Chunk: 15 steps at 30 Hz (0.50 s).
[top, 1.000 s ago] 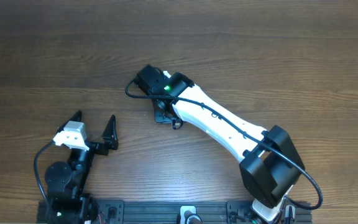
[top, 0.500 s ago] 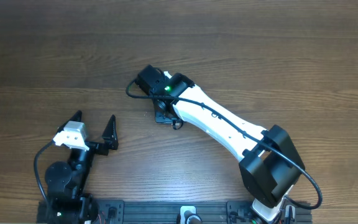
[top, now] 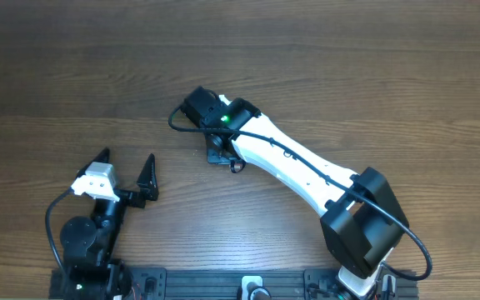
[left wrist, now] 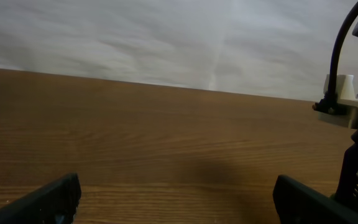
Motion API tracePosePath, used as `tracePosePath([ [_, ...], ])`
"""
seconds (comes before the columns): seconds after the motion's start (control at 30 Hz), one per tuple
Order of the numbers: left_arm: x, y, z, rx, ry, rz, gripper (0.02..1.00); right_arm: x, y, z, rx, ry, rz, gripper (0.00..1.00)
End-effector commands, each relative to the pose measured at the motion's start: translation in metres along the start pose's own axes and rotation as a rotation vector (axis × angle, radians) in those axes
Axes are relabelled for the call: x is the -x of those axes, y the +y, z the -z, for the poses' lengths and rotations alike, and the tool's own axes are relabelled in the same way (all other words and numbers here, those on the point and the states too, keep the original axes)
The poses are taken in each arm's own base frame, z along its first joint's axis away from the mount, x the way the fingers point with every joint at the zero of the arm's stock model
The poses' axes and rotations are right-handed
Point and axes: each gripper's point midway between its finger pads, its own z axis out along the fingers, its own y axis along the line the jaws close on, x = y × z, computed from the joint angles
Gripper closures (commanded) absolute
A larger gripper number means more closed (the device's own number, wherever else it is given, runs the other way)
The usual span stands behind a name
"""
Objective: Stack Cubes
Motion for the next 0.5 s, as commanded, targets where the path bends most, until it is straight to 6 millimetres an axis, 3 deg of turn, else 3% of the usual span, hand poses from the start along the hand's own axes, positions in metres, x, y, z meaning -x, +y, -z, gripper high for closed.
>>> tracePosePath([
  [0.03, -0.0013, -0.001, 0.0, -0.006, -0.001, -0.015, 0.018, -0.0017, -0.0058, -0.0085, -0.016, 0.021, -0.015, 0.912],
  [0.5, -0.0013, -0.001, 0.0, -0.006, -0.001, -0.015, 0.018, -0.001, -0.0071, -0.0088, -0.017, 0.022, -0.018, 0.86],
])
